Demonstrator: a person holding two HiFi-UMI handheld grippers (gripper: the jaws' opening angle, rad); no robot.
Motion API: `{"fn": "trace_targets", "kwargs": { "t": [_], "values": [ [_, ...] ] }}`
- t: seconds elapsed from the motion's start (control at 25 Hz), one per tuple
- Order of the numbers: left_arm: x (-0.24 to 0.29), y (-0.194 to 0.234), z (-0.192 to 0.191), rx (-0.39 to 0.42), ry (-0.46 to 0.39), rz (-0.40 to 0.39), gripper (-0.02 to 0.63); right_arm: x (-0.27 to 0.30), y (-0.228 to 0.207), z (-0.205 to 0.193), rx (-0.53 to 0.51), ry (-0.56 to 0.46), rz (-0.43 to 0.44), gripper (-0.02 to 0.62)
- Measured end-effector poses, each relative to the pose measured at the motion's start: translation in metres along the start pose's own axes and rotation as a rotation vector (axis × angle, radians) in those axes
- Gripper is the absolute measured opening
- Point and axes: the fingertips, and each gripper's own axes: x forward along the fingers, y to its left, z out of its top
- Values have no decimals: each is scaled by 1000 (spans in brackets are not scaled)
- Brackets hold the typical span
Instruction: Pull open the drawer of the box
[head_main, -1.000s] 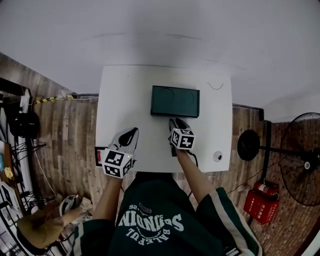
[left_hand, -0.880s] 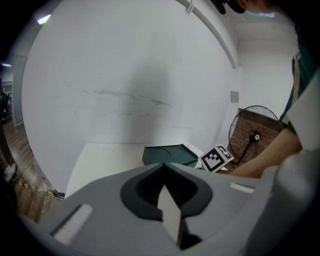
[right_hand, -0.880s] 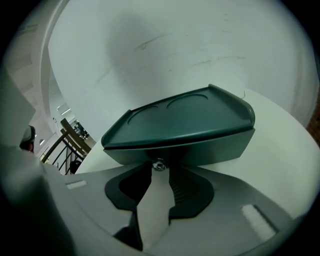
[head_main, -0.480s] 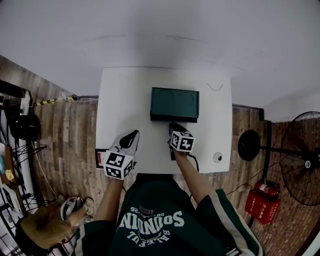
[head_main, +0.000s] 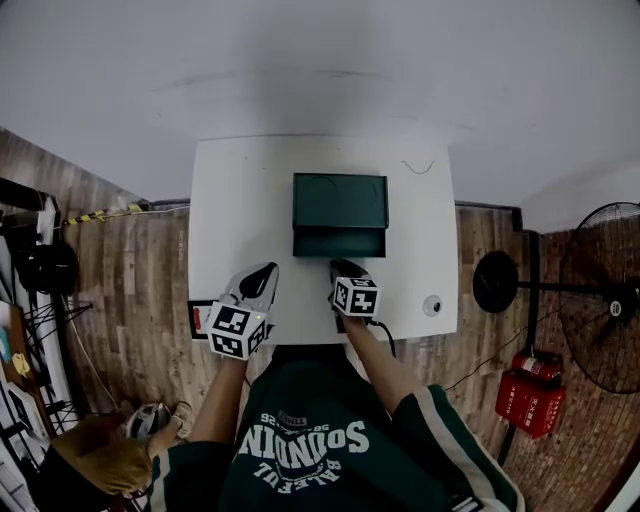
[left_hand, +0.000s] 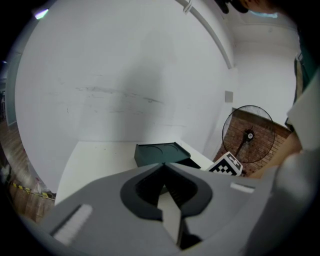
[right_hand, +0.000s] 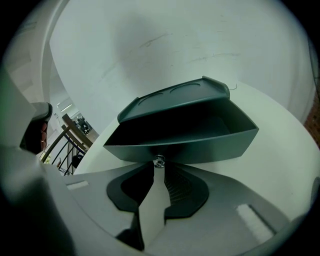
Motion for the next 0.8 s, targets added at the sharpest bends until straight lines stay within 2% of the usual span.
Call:
{"fn": "trace_targets", "kwargs": {
  "t": [0.8],
  "values": [
    [-16,-7,-4,15,-10,-16,52,-14,6,-38,-24,65,20,67]
  ]
}}
